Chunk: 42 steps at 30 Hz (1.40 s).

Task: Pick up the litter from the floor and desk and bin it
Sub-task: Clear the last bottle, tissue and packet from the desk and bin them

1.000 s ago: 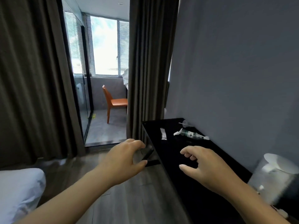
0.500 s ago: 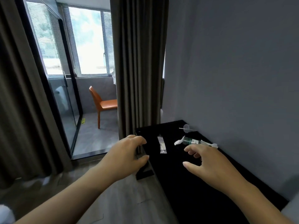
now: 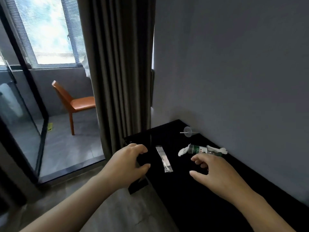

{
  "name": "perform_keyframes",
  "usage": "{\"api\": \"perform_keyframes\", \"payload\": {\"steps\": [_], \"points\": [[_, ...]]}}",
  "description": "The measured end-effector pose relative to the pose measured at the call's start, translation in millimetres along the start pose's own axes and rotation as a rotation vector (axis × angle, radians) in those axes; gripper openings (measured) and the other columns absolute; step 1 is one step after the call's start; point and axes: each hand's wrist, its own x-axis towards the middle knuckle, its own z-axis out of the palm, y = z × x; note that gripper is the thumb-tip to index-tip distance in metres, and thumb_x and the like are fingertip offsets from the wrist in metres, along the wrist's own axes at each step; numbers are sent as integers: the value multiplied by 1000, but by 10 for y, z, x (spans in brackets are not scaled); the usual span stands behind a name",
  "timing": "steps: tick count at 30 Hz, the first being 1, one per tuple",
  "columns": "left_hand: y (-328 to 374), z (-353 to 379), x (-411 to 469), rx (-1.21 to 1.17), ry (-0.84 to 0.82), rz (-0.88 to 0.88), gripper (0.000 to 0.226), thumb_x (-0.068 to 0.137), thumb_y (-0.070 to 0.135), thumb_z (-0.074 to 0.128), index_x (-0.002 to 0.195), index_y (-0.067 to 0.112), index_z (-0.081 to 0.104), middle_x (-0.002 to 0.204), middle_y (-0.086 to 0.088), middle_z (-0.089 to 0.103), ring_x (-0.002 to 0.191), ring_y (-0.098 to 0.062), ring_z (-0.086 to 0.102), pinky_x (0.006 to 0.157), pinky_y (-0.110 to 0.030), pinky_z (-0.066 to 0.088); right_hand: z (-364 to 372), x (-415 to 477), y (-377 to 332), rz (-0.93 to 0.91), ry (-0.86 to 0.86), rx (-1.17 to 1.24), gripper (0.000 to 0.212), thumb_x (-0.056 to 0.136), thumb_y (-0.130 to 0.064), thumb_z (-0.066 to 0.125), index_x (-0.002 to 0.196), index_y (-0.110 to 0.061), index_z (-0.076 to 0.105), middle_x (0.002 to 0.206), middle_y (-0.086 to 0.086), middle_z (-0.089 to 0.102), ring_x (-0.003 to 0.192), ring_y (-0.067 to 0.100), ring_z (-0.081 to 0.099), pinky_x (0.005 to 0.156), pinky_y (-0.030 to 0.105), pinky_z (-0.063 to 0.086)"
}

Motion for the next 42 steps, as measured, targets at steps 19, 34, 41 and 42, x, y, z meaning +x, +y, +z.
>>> {"api": "perform_keyframes", "payload": {"steps": [19,34,41,42], "points": [[-1271,631,2457,-64,-237,211,45,83,45,62,124,29,54,116,13,55,103,-4,57,88,-19,47,594,1855,369,367,25,90,37,80,-45,69,114,-37,59,106,-20,59,97,-5,55,84,17,48],[-1409,1313,4097,-94,-499,397,43,85,41,63,125,27,54,118,8,55,102,-4,55,89,-21,48,763,2865,945,513,110,151,33,80,-29,73,86,-53,52,84,-28,57,81,-17,54,64,3,40],[-1599,1598,4749,-114,-622,517,40,84,39,67,121,30,55,116,10,55,99,-1,55,89,-24,51,1017,3099,947,757,133,123,29,82,-33,71,110,-30,63,92,-16,59,84,1,57,71,13,44],[-1621,1647,4823,-115,-637,536,41,83,39,68,121,31,55,116,11,54,98,-1,55,89,-24,51,1060,3131,929,790,143,132,31,82,-33,71,112,-30,63,96,-15,59,86,1,57,72,14,44]]}}
